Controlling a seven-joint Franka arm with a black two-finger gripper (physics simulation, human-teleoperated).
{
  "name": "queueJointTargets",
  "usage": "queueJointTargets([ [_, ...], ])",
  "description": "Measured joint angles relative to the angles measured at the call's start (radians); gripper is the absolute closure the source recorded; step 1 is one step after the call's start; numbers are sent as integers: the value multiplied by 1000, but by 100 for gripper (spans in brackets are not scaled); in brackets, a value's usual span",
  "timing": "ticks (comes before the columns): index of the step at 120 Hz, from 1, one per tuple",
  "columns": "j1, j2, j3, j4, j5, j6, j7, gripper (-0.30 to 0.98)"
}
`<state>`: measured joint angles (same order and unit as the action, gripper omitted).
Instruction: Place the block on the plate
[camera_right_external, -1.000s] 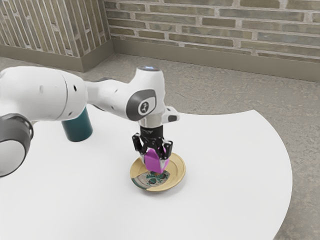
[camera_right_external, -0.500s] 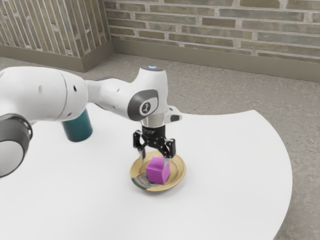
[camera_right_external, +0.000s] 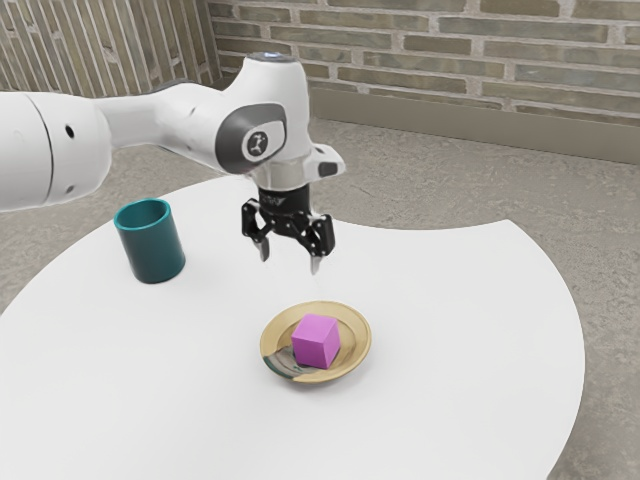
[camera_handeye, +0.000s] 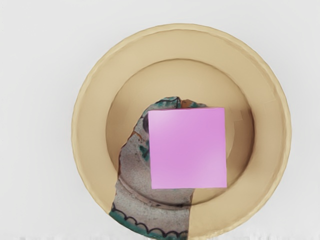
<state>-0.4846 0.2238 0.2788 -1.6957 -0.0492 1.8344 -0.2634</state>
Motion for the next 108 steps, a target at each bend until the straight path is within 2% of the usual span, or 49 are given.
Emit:
queueJointTargets([
  [30,-8,-69,3,45,77,-93,5,0],
  [49,40,-114,3,83,107,-151,17,0],
  [73,195,-130,-14,130,120,-190,75,0],
  [96,442,-165,-110,182,124,-215,148,0],
  [108,485,-168,-132,202,126,-233,180,0],
])
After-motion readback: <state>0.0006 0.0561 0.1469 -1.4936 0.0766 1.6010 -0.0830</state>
